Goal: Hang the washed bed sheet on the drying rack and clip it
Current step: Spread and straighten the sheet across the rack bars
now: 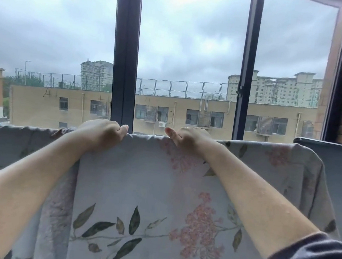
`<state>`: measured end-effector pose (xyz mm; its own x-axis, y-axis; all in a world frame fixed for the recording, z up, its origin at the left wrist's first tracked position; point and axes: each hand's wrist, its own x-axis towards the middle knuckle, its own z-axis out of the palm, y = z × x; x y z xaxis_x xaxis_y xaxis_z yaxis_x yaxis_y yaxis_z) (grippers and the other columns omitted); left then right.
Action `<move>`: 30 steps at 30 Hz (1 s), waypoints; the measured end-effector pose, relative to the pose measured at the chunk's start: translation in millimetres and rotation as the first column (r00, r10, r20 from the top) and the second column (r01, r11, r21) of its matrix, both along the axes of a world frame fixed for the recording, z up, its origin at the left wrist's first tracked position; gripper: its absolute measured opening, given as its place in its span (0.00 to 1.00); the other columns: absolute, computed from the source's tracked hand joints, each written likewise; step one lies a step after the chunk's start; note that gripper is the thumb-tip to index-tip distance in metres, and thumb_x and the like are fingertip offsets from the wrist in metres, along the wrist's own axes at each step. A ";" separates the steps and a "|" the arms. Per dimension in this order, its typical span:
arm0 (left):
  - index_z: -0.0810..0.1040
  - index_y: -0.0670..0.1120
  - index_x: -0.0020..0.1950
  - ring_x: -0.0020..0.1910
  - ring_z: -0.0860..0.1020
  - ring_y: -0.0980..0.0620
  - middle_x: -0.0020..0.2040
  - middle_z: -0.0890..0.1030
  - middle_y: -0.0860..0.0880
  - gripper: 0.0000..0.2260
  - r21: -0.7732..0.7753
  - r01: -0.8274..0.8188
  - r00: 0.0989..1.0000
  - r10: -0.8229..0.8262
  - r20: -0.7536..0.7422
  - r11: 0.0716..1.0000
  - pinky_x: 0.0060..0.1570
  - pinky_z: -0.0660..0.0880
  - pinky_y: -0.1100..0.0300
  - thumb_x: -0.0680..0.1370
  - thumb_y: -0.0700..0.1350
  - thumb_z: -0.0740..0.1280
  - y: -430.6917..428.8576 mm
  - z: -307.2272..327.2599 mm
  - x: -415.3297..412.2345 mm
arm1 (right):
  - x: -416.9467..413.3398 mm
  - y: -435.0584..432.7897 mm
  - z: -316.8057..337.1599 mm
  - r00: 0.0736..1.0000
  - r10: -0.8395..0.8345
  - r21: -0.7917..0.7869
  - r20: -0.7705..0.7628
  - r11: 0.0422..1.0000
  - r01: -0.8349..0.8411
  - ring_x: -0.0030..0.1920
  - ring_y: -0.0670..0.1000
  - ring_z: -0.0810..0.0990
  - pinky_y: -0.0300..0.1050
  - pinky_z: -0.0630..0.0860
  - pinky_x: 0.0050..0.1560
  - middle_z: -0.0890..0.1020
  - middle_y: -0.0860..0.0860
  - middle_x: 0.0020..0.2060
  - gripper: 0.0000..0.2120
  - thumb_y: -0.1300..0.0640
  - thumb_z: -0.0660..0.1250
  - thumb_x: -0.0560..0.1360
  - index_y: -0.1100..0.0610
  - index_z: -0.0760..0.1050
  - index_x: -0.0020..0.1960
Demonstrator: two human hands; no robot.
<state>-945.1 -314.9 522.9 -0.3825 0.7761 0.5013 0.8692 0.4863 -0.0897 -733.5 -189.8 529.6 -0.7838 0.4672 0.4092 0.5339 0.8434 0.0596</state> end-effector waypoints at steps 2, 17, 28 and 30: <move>0.77 0.46 0.56 0.60 0.74 0.43 0.62 0.77 0.42 0.26 0.027 0.007 0.999 -0.006 -0.033 1.000 0.56 0.70 0.52 0.81 0.57 0.44 4.4 -1.2 6.4 | -9.9 -6.0 -0.8 1.000 -0.014 0.019 -0.018 1.000 0.014 0.65 0.57 0.72 0.50 0.68 0.61 0.77 0.58 0.62 0.33 0.39 0.39 0.81 0.57 0.77 0.56; 0.75 0.49 0.39 0.42 0.78 0.42 0.38 0.78 0.43 0.24 0.209 0.048 0.990 -0.019 -0.140 0.977 0.42 0.70 0.54 0.81 0.58 0.45 -48.5 -12.9 -27.9 | -44.7 6.3 -6.8 0.993 -0.030 0.036 -0.113 0.999 0.034 0.62 0.59 0.74 0.50 0.68 0.53 0.78 0.58 0.60 0.27 0.43 0.42 0.81 0.56 0.75 0.53; 0.68 0.46 0.32 0.36 0.76 0.46 0.29 0.70 0.48 0.25 0.286 0.023 0.996 0.002 -0.086 0.958 0.39 0.68 0.56 0.82 0.55 0.45 -90.6 -15.9 -55.7 | -76.1 -47.9 -7.2 0.993 0.087 0.098 -0.080 0.992 -0.079 0.58 0.57 0.76 0.46 0.64 0.47 0.79 0.57 0.57 0.26 0.42 0.43 0.82 0.54 0.76 0.55; 0.76 0.44 0.45 0.41 0.79 0.44 0.36 0.77 0.45 0.24 0.262 0.149 0.989 -0.140 -0.056 0.953 0.42 0.73 0.54 0.82 0.56 0.46 -90.4 -11.4 -63.5 | -104.0 -73.7 -10.3 0.976 0.196 0.131 -0.090 0.974 -0.184 0.53 0.56 0.77 0.47 0.67 0.46 0.81 0.53 0.50 0.22 0.40 0.45 0.81 0.49 0.74 0.56</move>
